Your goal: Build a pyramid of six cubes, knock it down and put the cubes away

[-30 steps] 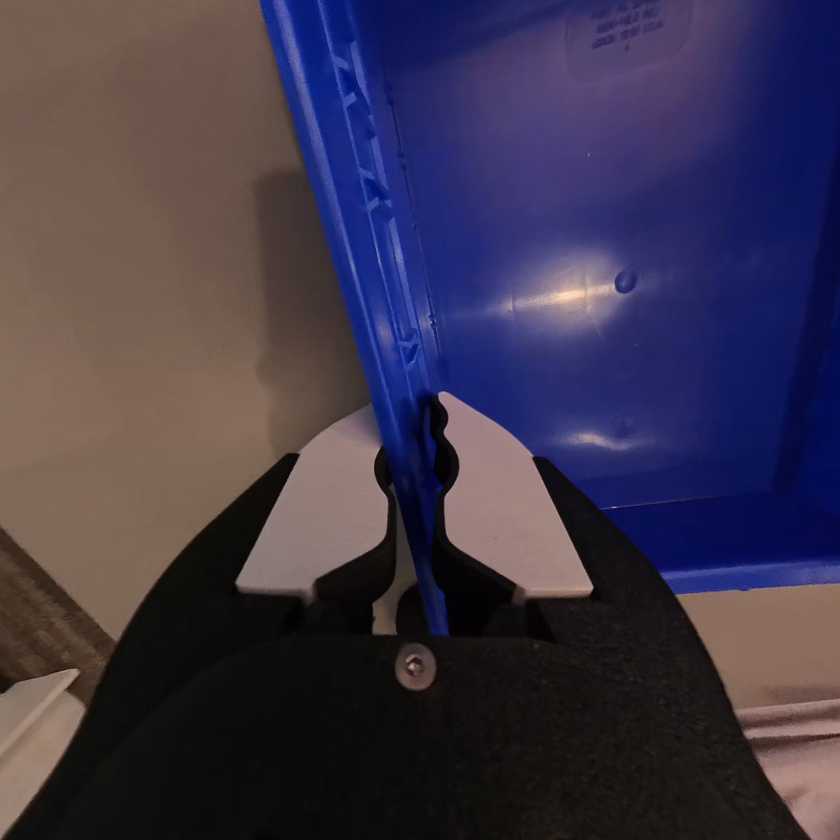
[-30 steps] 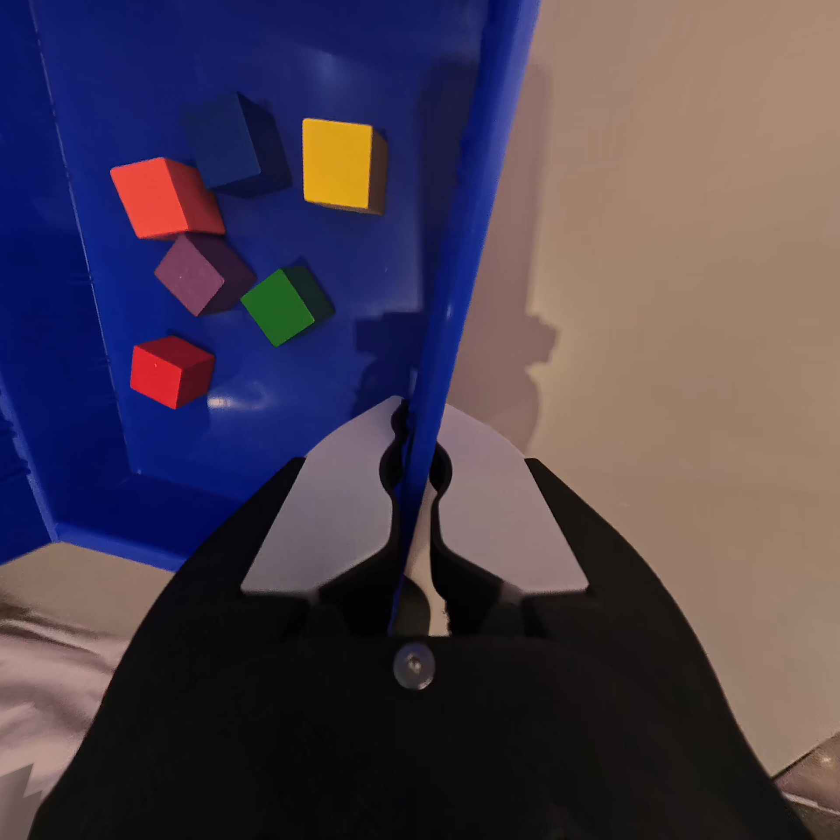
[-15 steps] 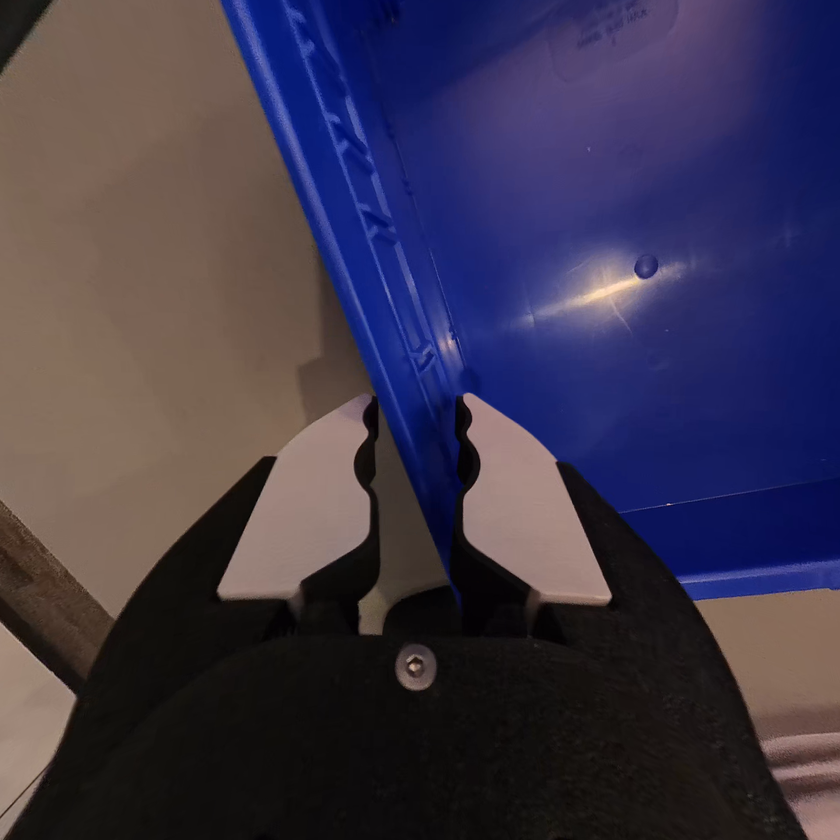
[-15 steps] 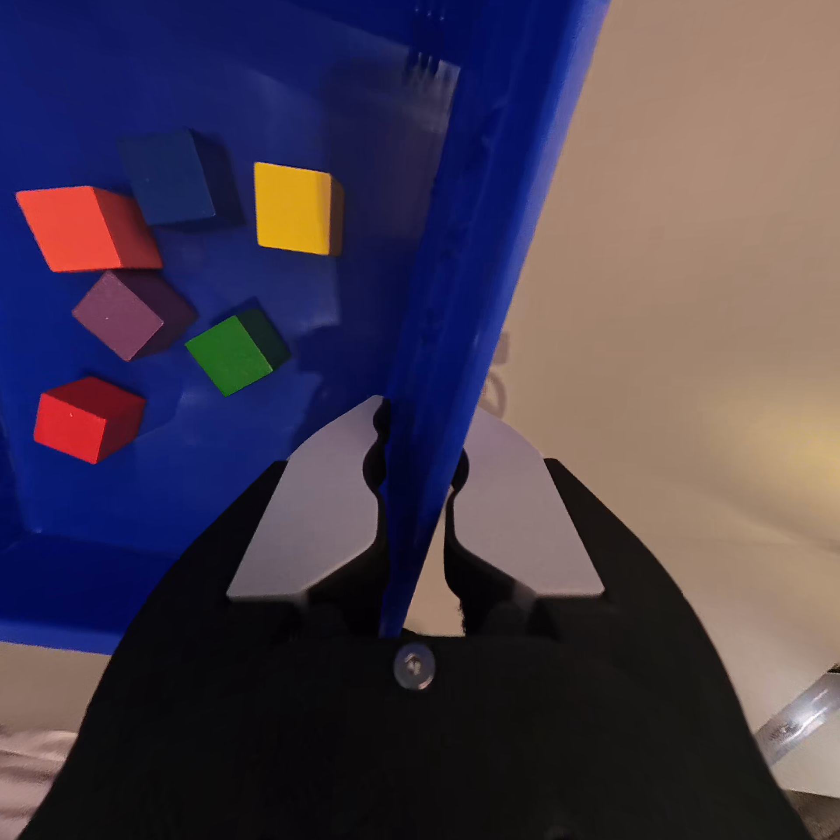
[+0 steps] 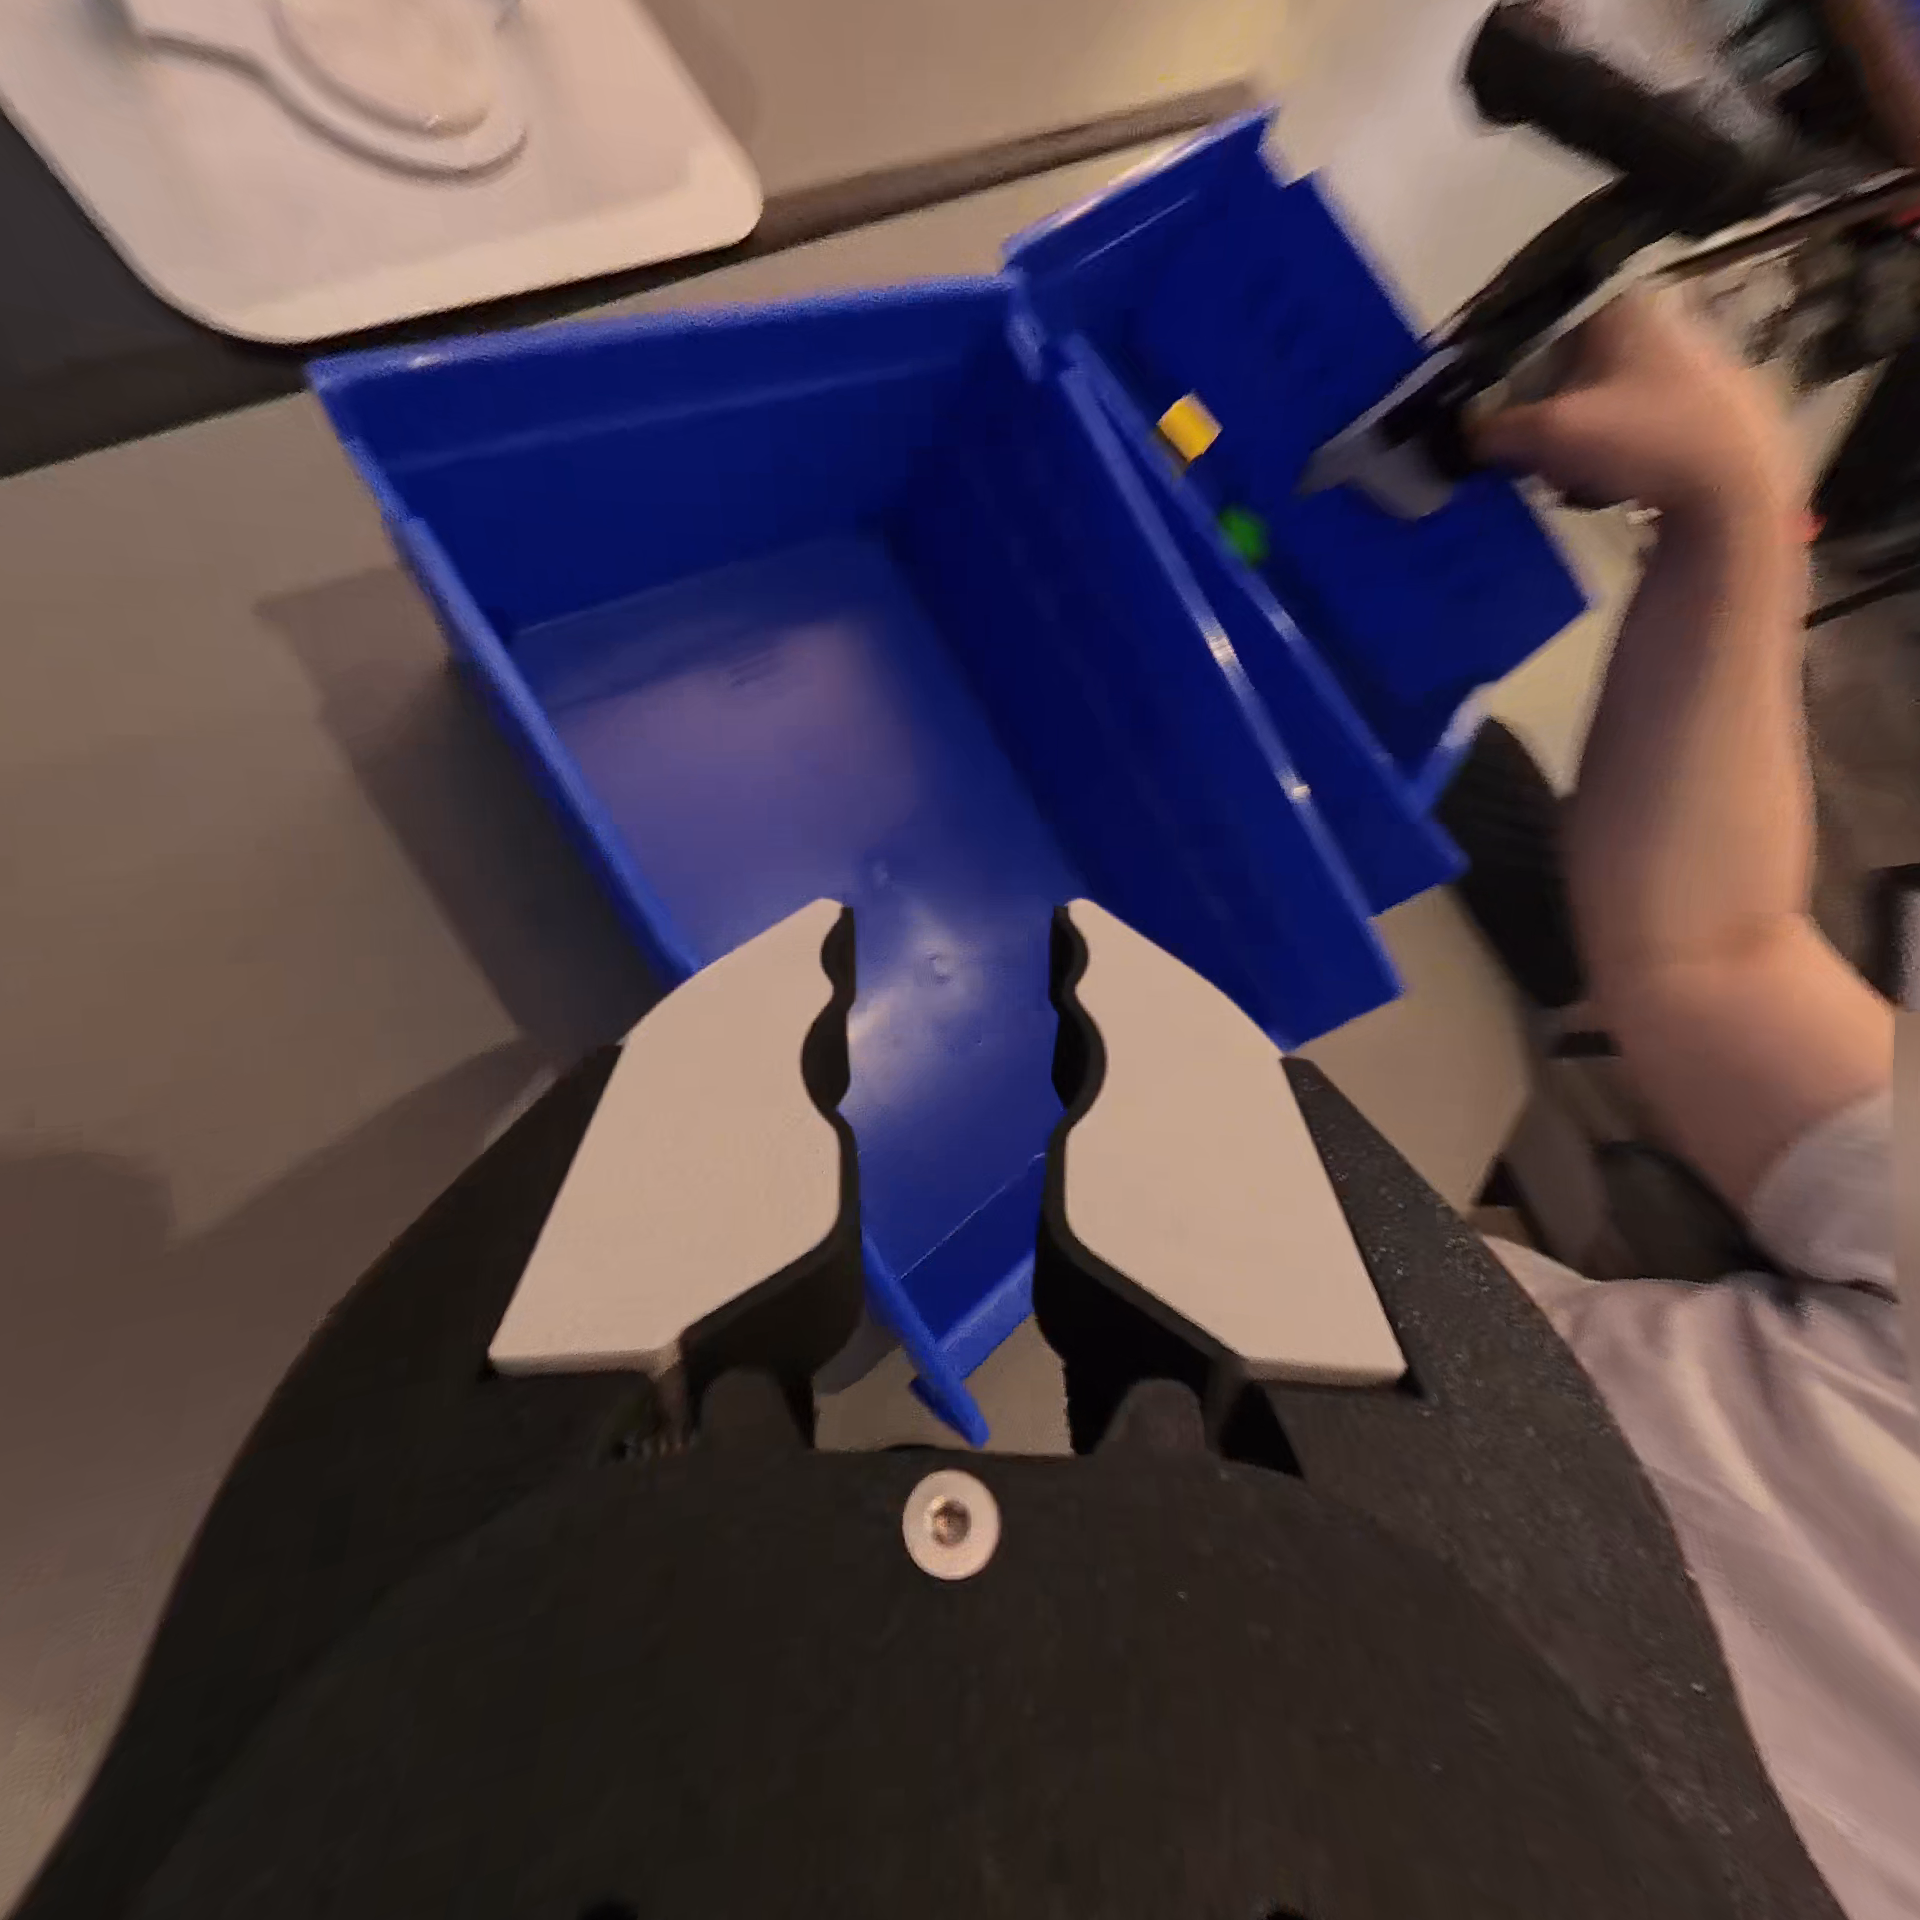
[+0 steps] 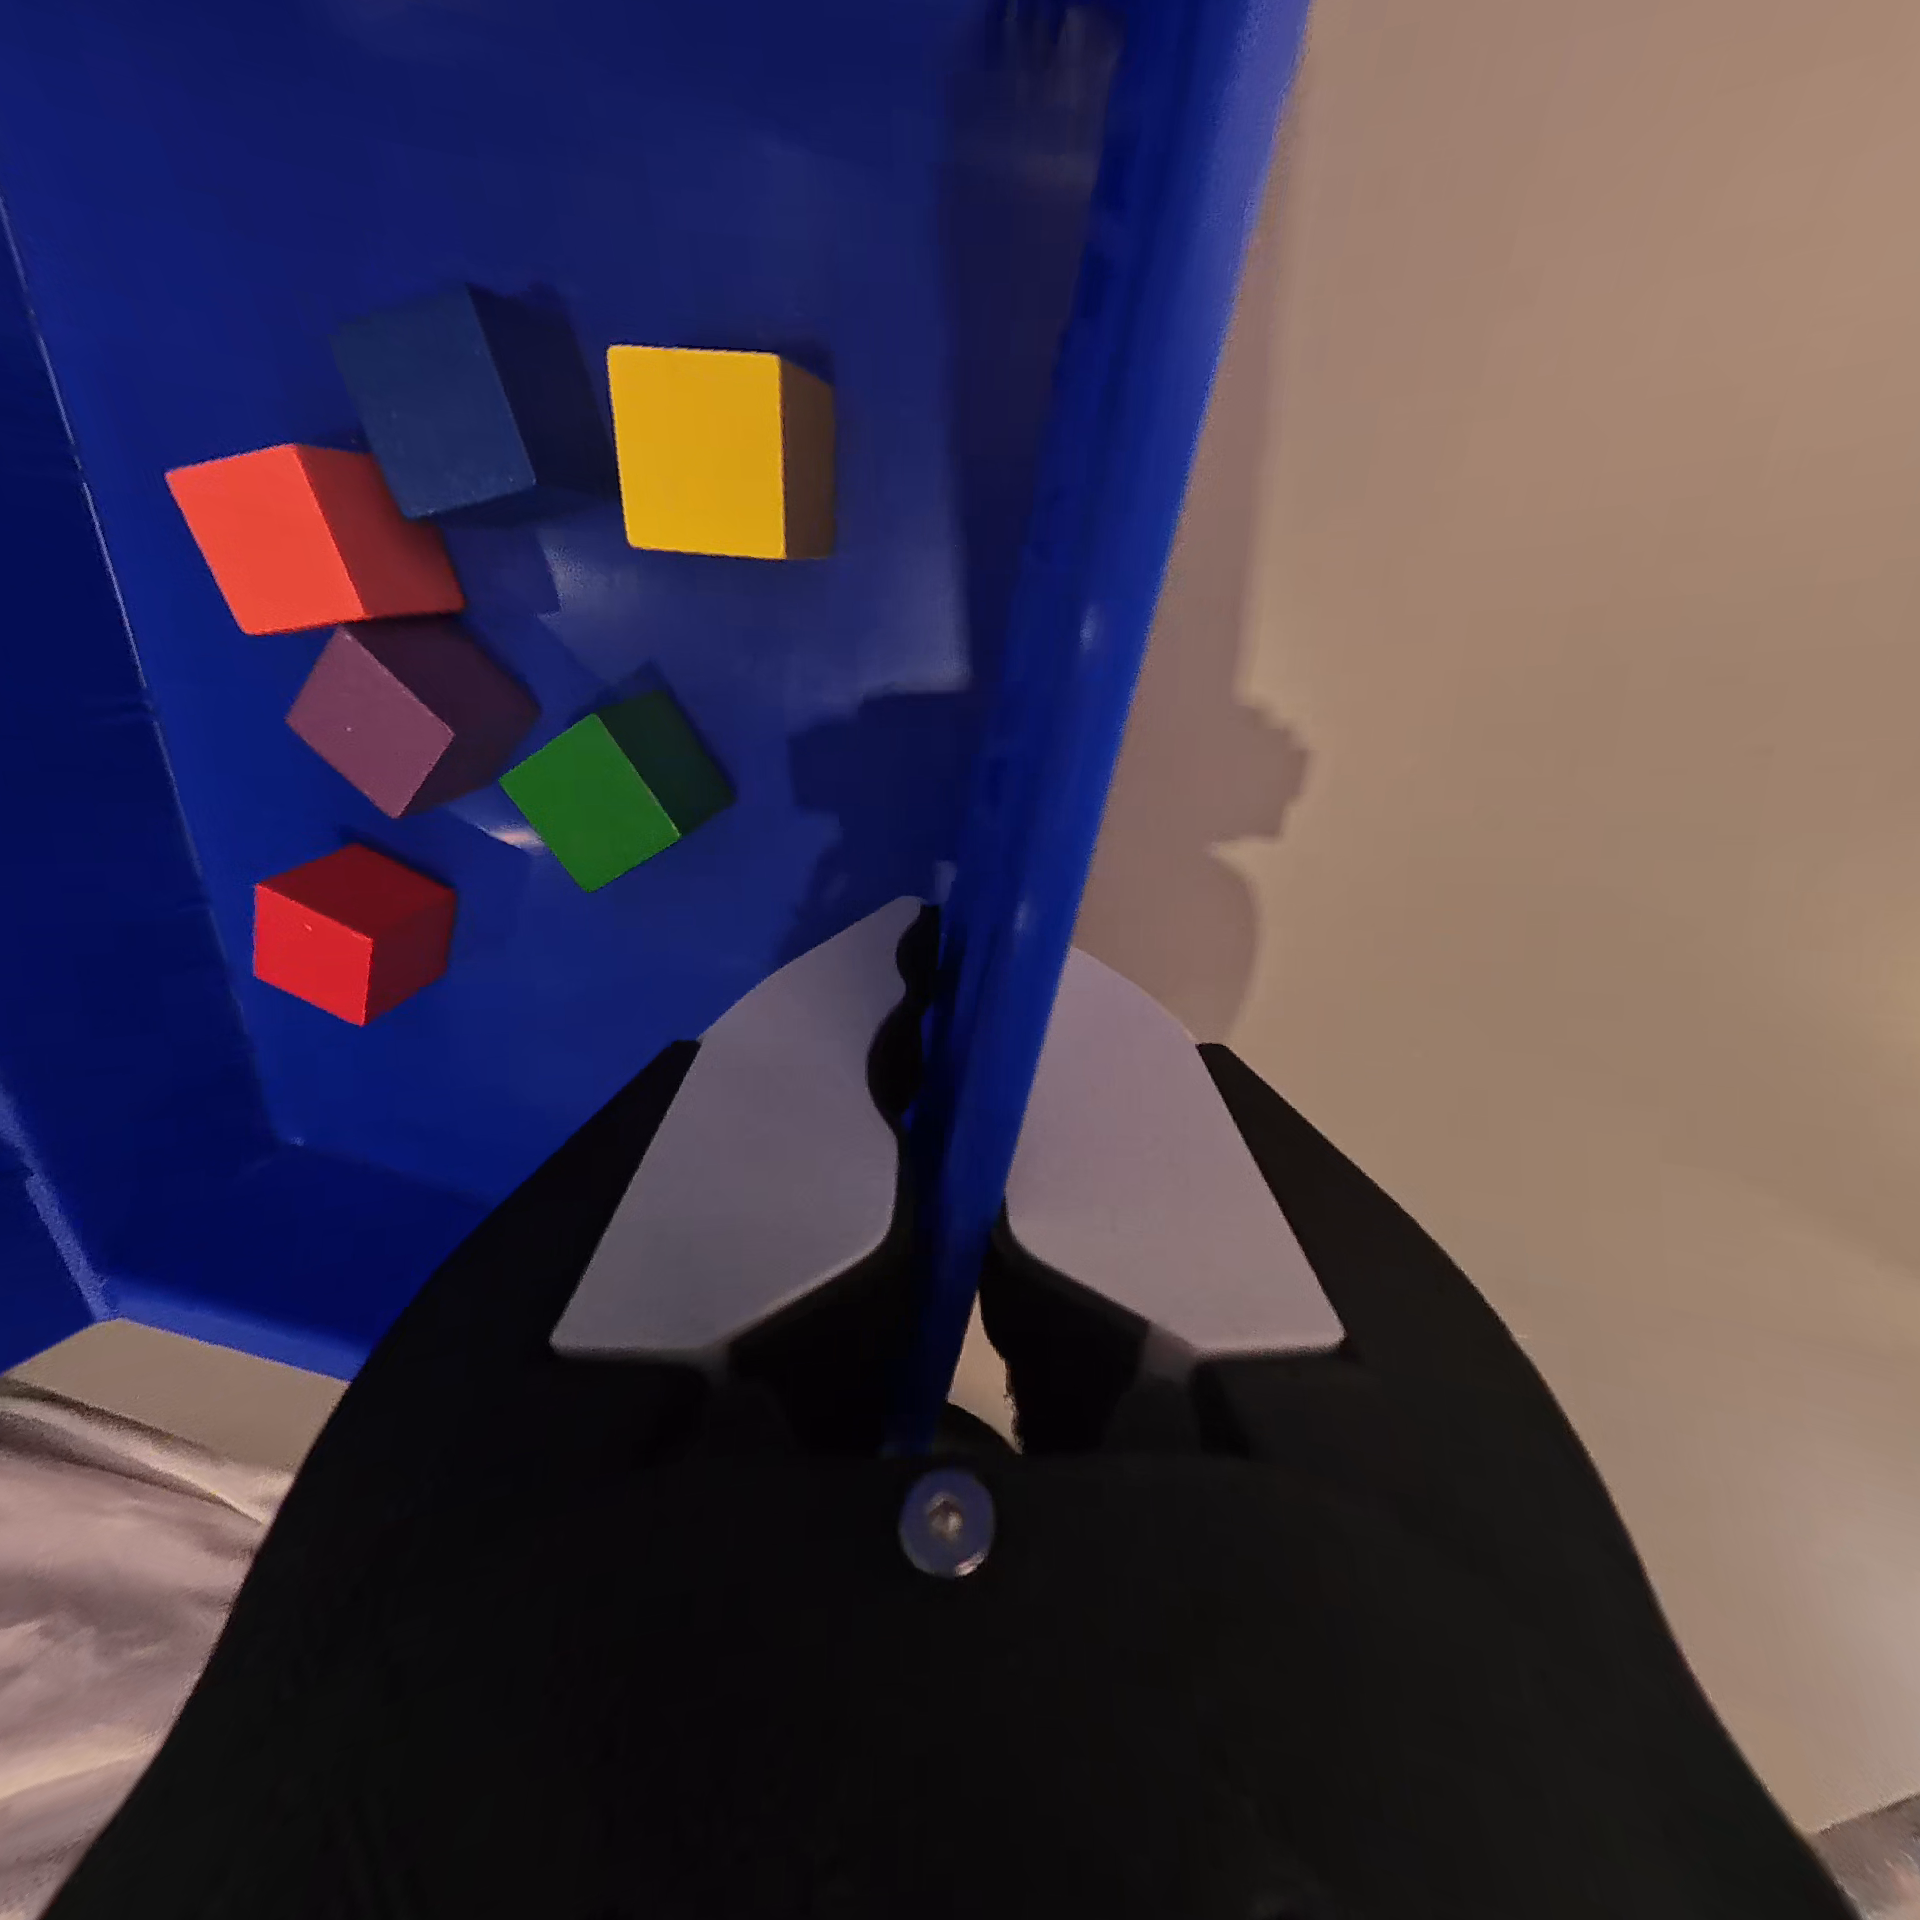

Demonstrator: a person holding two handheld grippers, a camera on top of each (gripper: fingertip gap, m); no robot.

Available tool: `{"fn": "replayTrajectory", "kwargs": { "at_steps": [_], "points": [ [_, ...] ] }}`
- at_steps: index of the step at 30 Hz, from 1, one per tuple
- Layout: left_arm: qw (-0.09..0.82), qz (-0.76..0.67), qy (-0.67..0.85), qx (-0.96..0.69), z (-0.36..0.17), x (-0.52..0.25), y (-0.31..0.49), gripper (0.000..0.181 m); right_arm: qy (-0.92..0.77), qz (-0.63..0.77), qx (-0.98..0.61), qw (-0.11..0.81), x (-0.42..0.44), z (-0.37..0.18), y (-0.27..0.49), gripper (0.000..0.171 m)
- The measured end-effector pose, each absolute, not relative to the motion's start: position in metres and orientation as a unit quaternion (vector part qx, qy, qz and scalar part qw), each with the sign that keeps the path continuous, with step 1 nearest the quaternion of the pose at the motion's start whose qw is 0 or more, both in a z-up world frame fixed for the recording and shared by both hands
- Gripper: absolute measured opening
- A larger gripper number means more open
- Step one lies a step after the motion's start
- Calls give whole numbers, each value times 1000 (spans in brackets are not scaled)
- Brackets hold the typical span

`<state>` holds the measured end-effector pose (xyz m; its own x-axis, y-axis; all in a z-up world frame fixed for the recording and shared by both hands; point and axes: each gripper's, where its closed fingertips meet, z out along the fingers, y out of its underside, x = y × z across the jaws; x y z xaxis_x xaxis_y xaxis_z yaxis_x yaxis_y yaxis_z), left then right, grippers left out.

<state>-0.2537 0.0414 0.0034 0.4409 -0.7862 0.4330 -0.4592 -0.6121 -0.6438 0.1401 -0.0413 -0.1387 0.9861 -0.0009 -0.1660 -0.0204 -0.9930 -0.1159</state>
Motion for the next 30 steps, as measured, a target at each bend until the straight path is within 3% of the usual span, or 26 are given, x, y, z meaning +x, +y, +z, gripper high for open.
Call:
{"fn": "replayTrajectory", "kwargs": {
  "at_steps": [6,17,25,30],
  "points": [
    [218,-433,395,-780,24,-252,28,30,-7,76,-997,-16,162,-139,-50,8],
    [242,-478,429,-727,56,-253,6,30,-4,107,-993,38,182,-128,-45,7],
    [304,-509,443,-672,94,-267,-6,30,6,86,-996,32,186,-43,-45,6],
    [364,-516,442,-637,123,-280,-14,34,-49,47,-998,13,135,13,-17,6]
  ]
}}
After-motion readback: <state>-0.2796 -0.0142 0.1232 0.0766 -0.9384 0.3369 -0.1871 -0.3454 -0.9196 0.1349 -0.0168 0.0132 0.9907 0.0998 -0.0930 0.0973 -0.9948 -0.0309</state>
